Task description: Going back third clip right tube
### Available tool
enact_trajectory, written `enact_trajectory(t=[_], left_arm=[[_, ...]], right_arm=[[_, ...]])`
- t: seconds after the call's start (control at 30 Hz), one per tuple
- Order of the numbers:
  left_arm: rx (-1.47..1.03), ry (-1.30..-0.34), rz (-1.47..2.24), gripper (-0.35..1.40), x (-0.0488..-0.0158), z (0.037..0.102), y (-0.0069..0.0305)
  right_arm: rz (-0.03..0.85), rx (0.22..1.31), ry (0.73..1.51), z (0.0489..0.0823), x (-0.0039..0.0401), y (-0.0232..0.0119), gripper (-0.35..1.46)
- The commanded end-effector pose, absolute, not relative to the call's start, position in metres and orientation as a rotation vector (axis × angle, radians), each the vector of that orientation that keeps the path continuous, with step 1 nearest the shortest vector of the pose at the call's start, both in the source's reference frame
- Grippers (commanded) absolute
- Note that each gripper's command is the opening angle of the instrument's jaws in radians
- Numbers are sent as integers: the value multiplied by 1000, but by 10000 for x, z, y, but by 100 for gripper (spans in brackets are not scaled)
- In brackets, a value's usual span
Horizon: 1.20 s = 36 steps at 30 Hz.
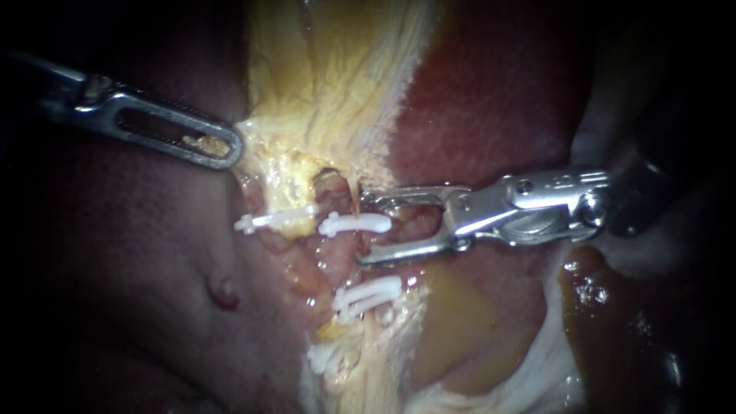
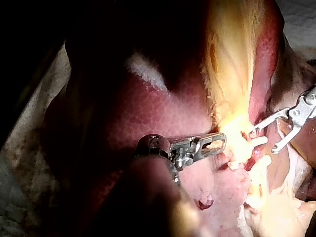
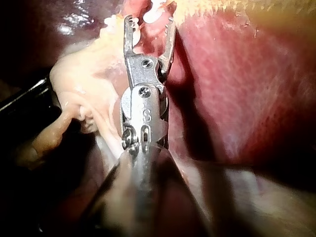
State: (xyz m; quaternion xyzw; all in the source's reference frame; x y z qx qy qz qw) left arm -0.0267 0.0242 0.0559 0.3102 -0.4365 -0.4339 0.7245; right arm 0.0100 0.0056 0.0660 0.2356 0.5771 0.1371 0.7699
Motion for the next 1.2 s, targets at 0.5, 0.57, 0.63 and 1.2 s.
enact_trajectory(t=[0.5,0.57,0.63,1.2], left_arm=[[684,-964,-957,-35,-272,562,242],[680,-964,-959,-35,-276,565,241],[674,-964,-962,-35,-281,569,241],[691,-966,-933,-35,-344,613,223]], right_arm=[[253,470,1264,617,36,67,50],[252,471,1265,617,34,67,50],[251,471,1265,617,33,66,50],[247,474,1266,615,26,64,50]])
